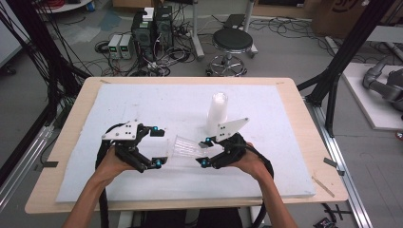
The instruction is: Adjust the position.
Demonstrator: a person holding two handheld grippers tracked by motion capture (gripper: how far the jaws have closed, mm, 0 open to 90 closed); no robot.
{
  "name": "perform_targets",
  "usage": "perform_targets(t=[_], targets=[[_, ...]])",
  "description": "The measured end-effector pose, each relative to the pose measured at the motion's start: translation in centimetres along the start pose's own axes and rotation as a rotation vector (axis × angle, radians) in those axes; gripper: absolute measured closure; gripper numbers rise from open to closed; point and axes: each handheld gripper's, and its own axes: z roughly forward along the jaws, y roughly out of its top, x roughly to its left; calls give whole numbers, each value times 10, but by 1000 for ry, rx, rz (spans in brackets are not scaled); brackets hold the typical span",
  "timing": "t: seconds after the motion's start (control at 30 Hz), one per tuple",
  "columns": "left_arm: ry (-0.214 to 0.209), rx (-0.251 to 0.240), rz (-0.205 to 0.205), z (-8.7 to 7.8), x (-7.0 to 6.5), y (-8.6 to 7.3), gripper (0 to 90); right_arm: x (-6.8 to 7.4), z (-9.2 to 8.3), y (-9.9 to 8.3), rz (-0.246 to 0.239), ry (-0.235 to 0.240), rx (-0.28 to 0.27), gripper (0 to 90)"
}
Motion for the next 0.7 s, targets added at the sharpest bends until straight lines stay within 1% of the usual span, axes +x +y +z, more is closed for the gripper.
perform_targets(t=[0.03,0.07,0.1,0.13,0.17,0.2,0.23,0.3,0.4,0.47,0.57,0.7], targets=[[-4,0,1,0,0,-1,71,0,0,0,0,0,0,433],[-7,-8,2,1,0,-2,71,0,0,0,2,1,-16,433],[-8,-13,-1,1,-1,-3,71,1,0,-1,2,5,-43,433],[-10,-26,3,2,-1,-4,71,1,0,-1,6,1,-57,433],[-10,-40,2,3,-1,-5,71,1,0,-2,4,-2,-85,434],[-10,-51,1,3,-1,-6,70,2,1,-2,22,2,-105,434],[-10,-57,4,4,-2,-7,59,1,1,-3,5,6,-120,434],[-3,-65,6,6,-2,-10,58,2,1,-4,6,13,-163,434],[-13,-81,1,10,-2,-12,58,3,1,-6,3,30,-231,434],[-18,-90,1,12,-3,-12,58,3,1,-6,6,32,-236,434],[-25,-107,-2,15,-3,-11,58,3,3,-6,0,36,-261,434],[-45,-140,-11,18,-4,-10,58,3,4,-5,-9,40,-282,434]])
